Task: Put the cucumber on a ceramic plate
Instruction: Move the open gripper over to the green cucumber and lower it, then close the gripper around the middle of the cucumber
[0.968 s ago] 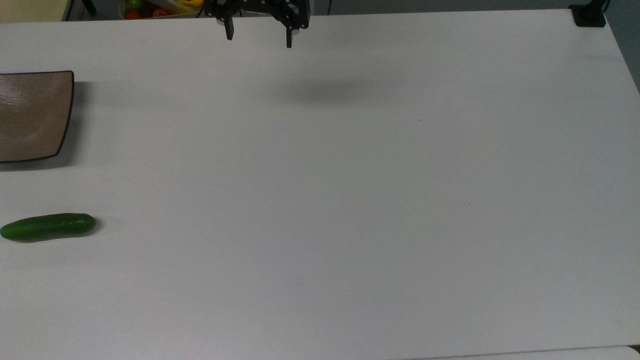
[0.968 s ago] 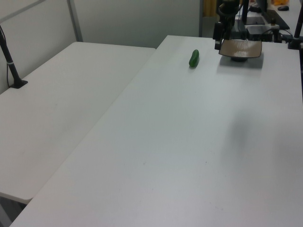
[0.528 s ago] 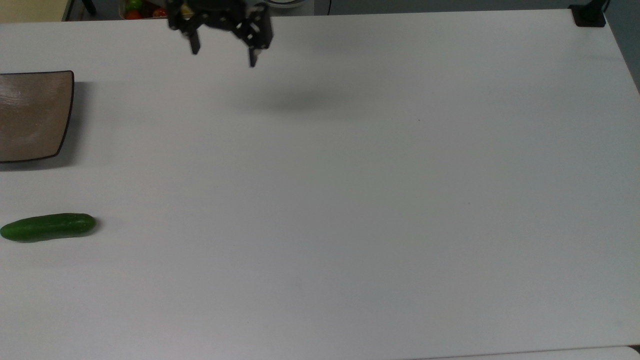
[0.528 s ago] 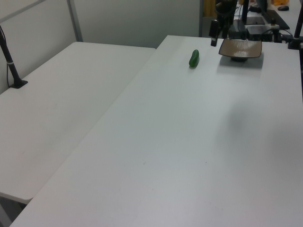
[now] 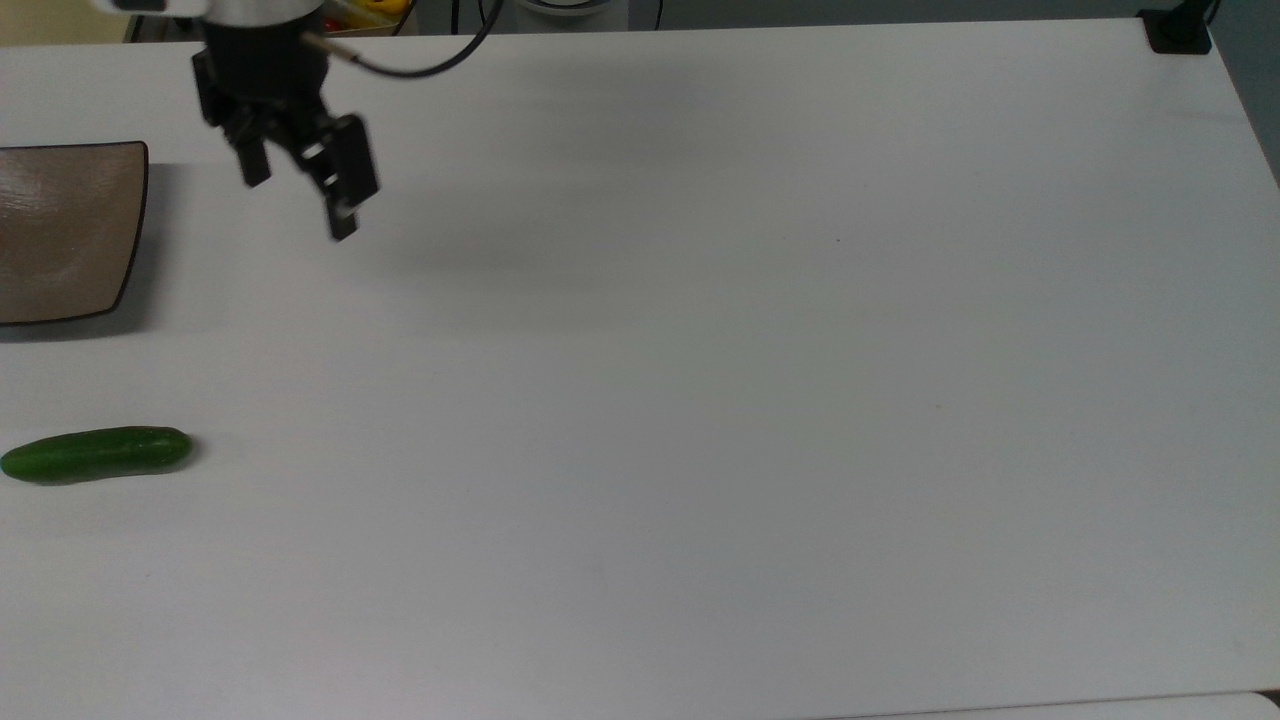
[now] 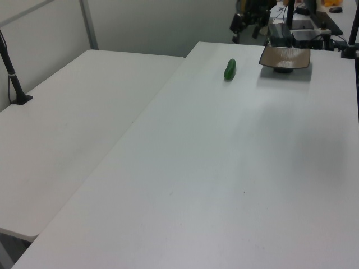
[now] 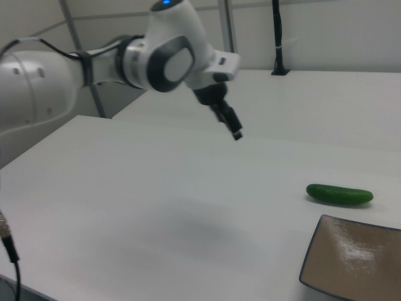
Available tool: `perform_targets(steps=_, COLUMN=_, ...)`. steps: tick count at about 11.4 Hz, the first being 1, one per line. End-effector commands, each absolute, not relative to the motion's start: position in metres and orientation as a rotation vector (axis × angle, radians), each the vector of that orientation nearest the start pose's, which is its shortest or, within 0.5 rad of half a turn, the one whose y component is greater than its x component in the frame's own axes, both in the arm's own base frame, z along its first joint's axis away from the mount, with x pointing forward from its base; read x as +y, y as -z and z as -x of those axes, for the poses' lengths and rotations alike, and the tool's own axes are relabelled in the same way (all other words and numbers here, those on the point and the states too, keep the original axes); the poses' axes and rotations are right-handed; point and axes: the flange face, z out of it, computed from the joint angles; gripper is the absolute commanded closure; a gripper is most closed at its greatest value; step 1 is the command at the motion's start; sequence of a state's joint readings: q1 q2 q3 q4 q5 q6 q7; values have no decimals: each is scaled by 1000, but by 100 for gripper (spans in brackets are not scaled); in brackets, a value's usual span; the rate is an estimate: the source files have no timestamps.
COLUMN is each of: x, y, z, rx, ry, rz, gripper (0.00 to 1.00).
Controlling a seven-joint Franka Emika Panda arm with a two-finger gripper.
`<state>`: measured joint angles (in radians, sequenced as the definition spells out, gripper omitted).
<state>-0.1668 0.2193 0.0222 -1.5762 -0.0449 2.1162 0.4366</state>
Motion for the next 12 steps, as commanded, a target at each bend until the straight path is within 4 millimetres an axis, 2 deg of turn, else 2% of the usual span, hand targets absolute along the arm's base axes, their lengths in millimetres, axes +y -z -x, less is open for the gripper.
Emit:
perform_targets(steps=1, x=-150, y=-528, z=-694, rx=1211, ry=643, rz=2761, gripper=0)
perform_targets(steps=6, x=-230, y=-474, z=-715, rx=1527, ry=853, rz=2503, gripper=0)
perform_targets(steps=7, x=-247, y=-457, z=-723, rx=1576, ry=894, rz=2464, gripper=0)
perform_targets(steps=8, x=-262, y=-431, z=-727, rx=1596, ry=935, rz=2451, gripper=0)
perform_targets(steps=10, x=-282, y=-388, z=-731, rx=1589, ry=1057, rz=2419, gripper=0)
perform_targets(steps=12, x=-287, y=-358, z=-737, rx=1571, ry=1102, rz=2418, gripper=0)
